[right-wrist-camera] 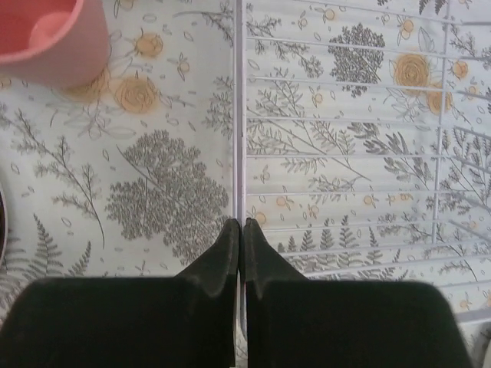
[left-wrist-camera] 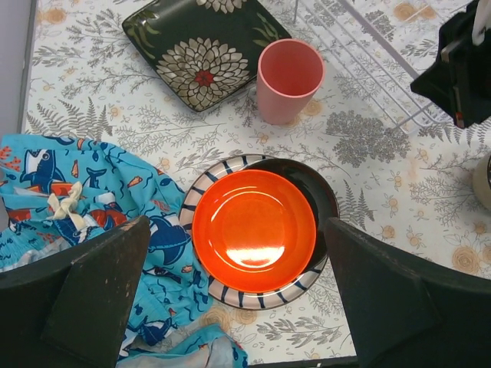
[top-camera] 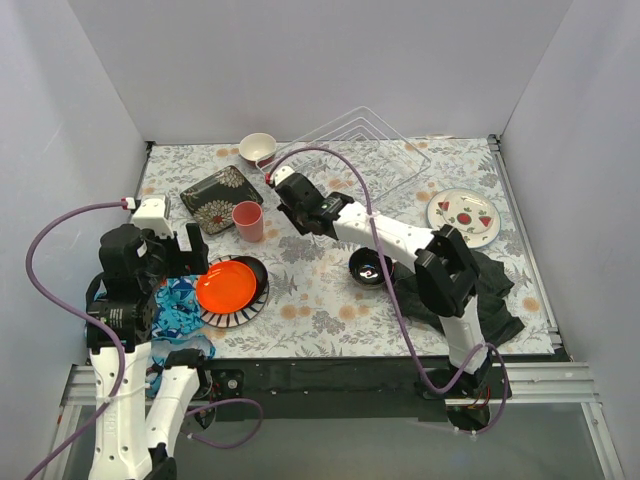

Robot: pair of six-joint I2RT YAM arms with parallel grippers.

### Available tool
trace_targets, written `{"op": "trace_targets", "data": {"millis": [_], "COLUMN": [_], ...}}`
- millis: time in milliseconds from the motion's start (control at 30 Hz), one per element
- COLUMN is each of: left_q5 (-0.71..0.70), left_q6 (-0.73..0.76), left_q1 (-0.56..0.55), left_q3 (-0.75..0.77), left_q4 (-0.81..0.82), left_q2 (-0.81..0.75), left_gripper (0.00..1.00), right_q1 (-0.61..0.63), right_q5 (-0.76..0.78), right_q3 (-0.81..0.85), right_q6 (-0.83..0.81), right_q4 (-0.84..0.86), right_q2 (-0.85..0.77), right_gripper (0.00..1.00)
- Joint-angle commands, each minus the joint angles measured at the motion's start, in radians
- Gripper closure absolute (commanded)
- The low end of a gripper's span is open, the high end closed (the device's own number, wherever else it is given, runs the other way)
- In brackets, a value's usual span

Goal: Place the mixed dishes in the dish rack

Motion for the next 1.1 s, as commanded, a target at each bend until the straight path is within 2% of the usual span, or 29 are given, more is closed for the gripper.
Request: {"op": "trace_targets", "data": {"millis": [0, 133, 233, 367, 500, 800, 900, 1067], "left_q5": [0.043, 0.058, 0.067, 0.079, 0.099, 0.113, 0.128, 0.168], "left_q6": [0.02, 0.032, 0.052, 0.079, 0.09, 0.072, 0.047, 0.038], "left_q1": [0.005, 0.004, 0.002, -0.004, -0.007, -0.008, -0.008, -0.008], "left_q3": [0.003, 0.002, -0.006, -0.02, -0.035, -0.058, -0.072, -0.095], "left_q4": [0.003, 0.006, 0.023, 0.052, 0.089, 0.137, 0.161, 0.21], "left_q2": [-0.024, -0.017, -0.01, 0.001, 0.015, 0.056, 0.081, 0.145], "left_gripper": [0.02, 0.02, 0.02, 0.02, 0.02, 0.02, 0.02, 0.02], "right_q1": [0.024, 0.017, 0.015, 0.009, 0.004, -0.059, -0.101, -0.265], "right_q5": [0.044, 0.052, -0.005, -0.118, -0.25, -0.289, -0.322, -0.393], "right_q3": [-0.122, -0.245, -0.324, -0.383, -0.489, -0.633, -0.647, -0.636], "right_q6": [-0.084, -0.106, -0.153, -0.294, -0.522, -0.643, -0.75, -1.007], "right_q4": [0.018, 0.019, 0.015, -0.028, -0.062, -0.131, -0.131, -0.154], "right_q2": [-0.16, -0.26, -0.316, -0.355, -0.413, -0.525, -0.544, -0.527], "right_gripper": [0.99, 0.99, 0.99, 0.99, 0.99, 0.99, 0.99, 0.99]}}
